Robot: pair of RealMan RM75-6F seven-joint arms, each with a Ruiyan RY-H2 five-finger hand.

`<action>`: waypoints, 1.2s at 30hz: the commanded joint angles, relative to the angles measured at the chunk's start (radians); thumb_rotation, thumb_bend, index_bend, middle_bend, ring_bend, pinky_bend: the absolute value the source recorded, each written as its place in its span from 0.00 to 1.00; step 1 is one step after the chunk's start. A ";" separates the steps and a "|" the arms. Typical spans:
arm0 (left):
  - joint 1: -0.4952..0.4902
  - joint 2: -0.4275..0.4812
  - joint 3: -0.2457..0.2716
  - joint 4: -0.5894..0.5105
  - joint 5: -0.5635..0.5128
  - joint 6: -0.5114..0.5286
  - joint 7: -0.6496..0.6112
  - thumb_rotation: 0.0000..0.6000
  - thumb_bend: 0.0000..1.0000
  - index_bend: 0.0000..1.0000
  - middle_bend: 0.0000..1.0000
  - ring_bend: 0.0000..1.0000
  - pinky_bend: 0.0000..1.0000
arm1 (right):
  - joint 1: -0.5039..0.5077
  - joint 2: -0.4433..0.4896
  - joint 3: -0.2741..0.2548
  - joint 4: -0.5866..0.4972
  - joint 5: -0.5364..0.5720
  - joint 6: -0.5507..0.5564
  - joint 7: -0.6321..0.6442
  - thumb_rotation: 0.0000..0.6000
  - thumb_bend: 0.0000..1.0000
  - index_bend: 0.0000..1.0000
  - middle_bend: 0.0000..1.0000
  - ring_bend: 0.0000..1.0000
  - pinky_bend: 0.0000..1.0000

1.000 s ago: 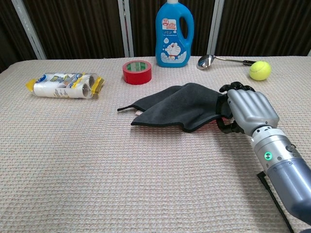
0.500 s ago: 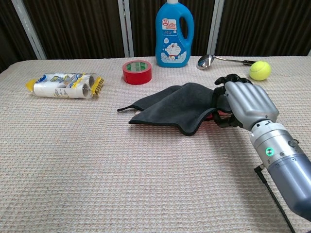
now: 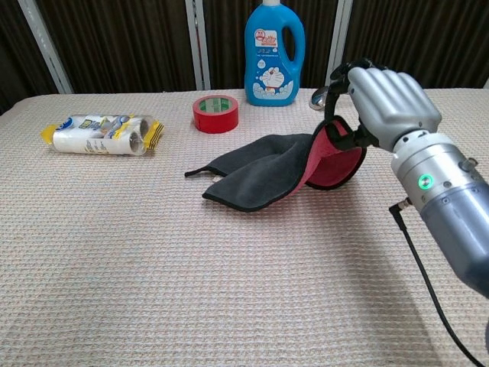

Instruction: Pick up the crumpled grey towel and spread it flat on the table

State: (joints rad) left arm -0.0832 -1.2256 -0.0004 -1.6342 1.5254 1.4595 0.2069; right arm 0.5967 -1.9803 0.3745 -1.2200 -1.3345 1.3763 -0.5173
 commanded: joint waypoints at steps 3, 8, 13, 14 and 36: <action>-0.012 -0.008 -0.007 -0.002 -0.016 -0.022 -0.007 1.00 0.00 0.00 0.00 0.00 0.01 | 0.051 0.058 0.075 -0.094 0.049 -0.028 -0.124 1.00 0.56 0.60 0.19 0.07 0.11; -0.026 -0.014 -0.015 -0.001 -0.033 -0.048 -0.013 1.00 0.00 0.00 0.00 0.00 0.01 | 0.088 0.088 0.127 -0.148 0.090 -0.040 -0.205 1.00 0.56 0.60 0.19 0.07 0.11; -0.050 -0.020 -0.031 -0.020 -0.055 -0.082 -0.026 1.00 0.00 0.00 0.00 0.00 0.01 | 0.120 0.105 0.157 -0.195 0.124 -0.036 -0.278 1.00 0.56 0.60 0.19 0.07 0.11; -0.056 -0.021 -0.035 -0.024 -0.057 -0.086 -0.024 1.00 0.00 0.00 0.00 0.00 0.01 | 0.125 0.106 0.160 -0.199 0.129 -0.035 -0.290 1.00 0.56 0.60 0.19 0.07 0.11; -0.233 -0.273 -0.232 -0.115 -0.265 -0.151 0.090 1.00 0.10 0.22 0.07 0.00 0.02 | 0.239 0.126 0.199 -0.243 0.246 -0.004 -0.445 1.00 0.56 0.61 0.20 0.07 0.11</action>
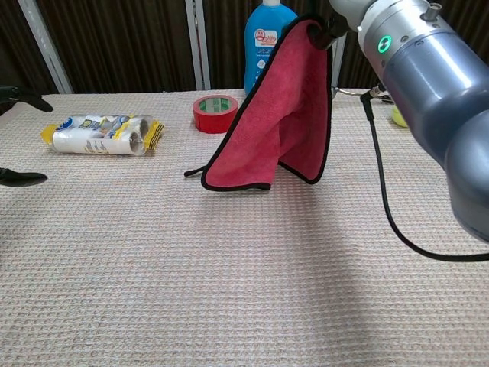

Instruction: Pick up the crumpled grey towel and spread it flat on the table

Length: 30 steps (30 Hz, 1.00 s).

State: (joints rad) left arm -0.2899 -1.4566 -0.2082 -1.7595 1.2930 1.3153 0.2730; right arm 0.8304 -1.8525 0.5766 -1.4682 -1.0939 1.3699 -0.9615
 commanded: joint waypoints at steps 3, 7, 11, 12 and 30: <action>-0.050 -0.092 -0.046 0.017 -0.070 -0.014 0.037 1.00 0.10 0.23 0.07 0.00 0.02 | 0.015 -0.006 -0.006 0.011 0.012 0.006 -0.002 1.00 0.56 0.61 0.20 0.07 0.11; -0.108 -0.174 -0.094 0.046 -0.149 -0.039 0.087 1.00 0.10 0.24 0.07 0.00 0.02 | 0.032 -0.012 -0.012 0.017 0.018 0.013 -0.005 1.00 0.56 0.61 0.20 0.07 0.11; -0.167 -0.236 -0.139 0.080 -0.233 -0.062 0.152 1.00 0.12 0.27 0.07 0.00 0.02 | 0.045 -0.015 -0.019 0.019 0.021 0.023 -0.012 1.00 0.56 0.61 0.21 0.07 0.11; -0.184 -0.251 -0.150 0.092 -0.256 -0.070 0.168 1.00 0.12 0.28 0.07 0.00 0.02 | 0.049 -0.016 -0.019 0.019 0.023 0.026 -0.015 1.00 0.56 0.61 0.21 0.07 0.11; -0.355 -0.382 -0.206 0.257 -0.481 -0.167 0.277 1.00 0.17 0.43 0.07 0.00 0.02 | 0.074 -0.002 -0.039 0.000 0.057 0.062 -0.032 1.00 0.56 0.61 0.21 0.07 0.11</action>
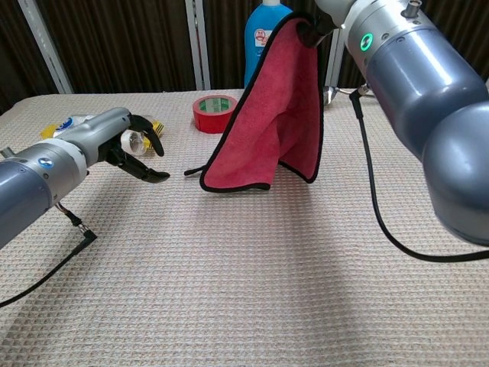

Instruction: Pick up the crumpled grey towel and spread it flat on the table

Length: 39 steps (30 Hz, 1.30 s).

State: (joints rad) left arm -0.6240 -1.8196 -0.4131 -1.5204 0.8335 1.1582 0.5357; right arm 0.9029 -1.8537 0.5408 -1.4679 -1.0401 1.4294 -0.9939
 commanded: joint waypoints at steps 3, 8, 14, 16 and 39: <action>-0.036 -0.037 0.002 0.029 -0.034 -0.011 0.015 1.00 0.17 0.42 0.07 0.00 0.02 | 0.005 0.000 -0.008 0.000 0.006 0.005 0.000 1.00 0.56 0.61 0.21 0.07 0.11; -0.056 -0.063 0.007 0.048 -0.045 -0.004 0.016 1.00 0.17 0.42 0.07 0.00 0.02 | 0.010 0.001 -0.012 -0.002 0.011 0.010 0.004 1.00 0.56 0.61 0.21 0.07 0.11; -0.083 -0.092 0.003 0.099 -0.070 -0.018 0.011 1.00 0.17 0.43 0.08 0.00 0.02 | 0.013 0.001 -0.022 -0.001 0.020 0.013 0.011 1.00 0.56 0.61 0.21 0.07 0.11; -0.091 -0.101 0.003 0.114 -0.074 -0.021 0.010 1.00 0.18 0.43 0.08 0.00 0.02 | 0.014 0.000 -0.023 0.000 0.022 0.015 0.014 1.00 0.56 0.61 0.21 0.07 0.11; -0.205 -0.190 -0.033 0.282 -0.072 -0.069 -0.028 1.00 0.21 0.50 0.09 0.00 0.02 | 0.012 0.033 -0.045 0.003 0.024 0.029 0.035 1.00 0.56 0.61 0.22 0.08 0.11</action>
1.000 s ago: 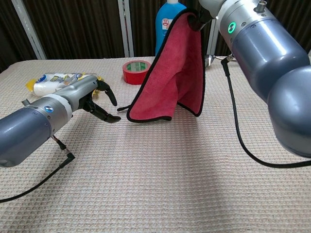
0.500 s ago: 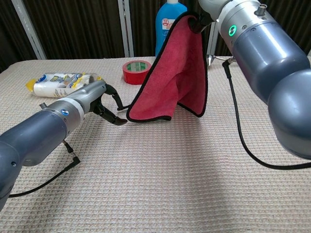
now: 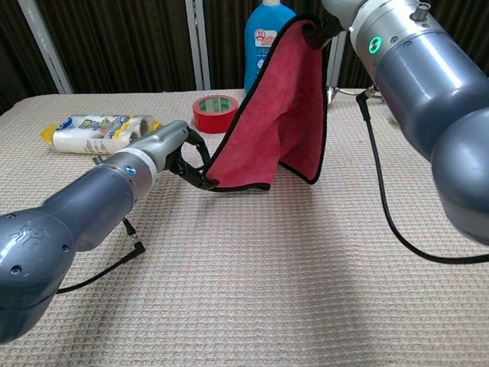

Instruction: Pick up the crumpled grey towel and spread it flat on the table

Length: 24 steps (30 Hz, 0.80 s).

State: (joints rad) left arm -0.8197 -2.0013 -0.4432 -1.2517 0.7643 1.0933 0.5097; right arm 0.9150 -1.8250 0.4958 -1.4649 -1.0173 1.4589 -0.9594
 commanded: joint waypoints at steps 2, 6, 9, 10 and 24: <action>-0.017 -0.016 -0.007 0.026 -0.010 -0.013 -0.006 1.00 0.21 0.50 0.09 0.00 0.02 | -0.003 0.008 -0.003 -0.005 0.002 0.001 0.002 1.00 0.56 0.61 0.22 0.08 0.11; -0.032 -0.030 -0.010 0.046 -0.016 -0.024 -0.011 1.00 0.23 0.52 0.10 0.00 0.02 | -0.004 0.012 -0.007 -0.006 0.003 0.004 0.004 1.00 0.56 0.61 0.22 0.08 0.11; -0.040 -0.039 -0.011 0.059 -0.009 -0.031 -0.023 1.00 0.29 0.55 0.11 0.00 0.02 | -0.004 0.014 -0.011 -0.005 0.003 0.004 0.005 1.00 0.56 0.61 0.22 0.08 0.11; -0.042 -0.042 -0.012 0.062 -0.003 -0.030 -0.033 1.00 0.31 0.57 0.12 0.00 0.02 | -0.004 0.014 -0.013 -0.004 0.002 0.004 0.005 1.00 0.56 0.61 0.23 0.08 0.11; -0.023 -0.016 0.009 0.038 0.048 0.001 -0.068 1.00 0.37 0.65 0.12 0.00 0.02 | -0.010 0.025 -0.020 -0.022 0.005 0.019 0.007 1.00 0.56 0.61 0.23 0.08 0.11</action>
State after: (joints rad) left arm -0.8465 -2.0223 -0.4359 -1.2092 0.8103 1.0914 0.4414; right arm 0.9058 -1.8017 0.4755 -1.4843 -1.0130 1.4757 -0.9520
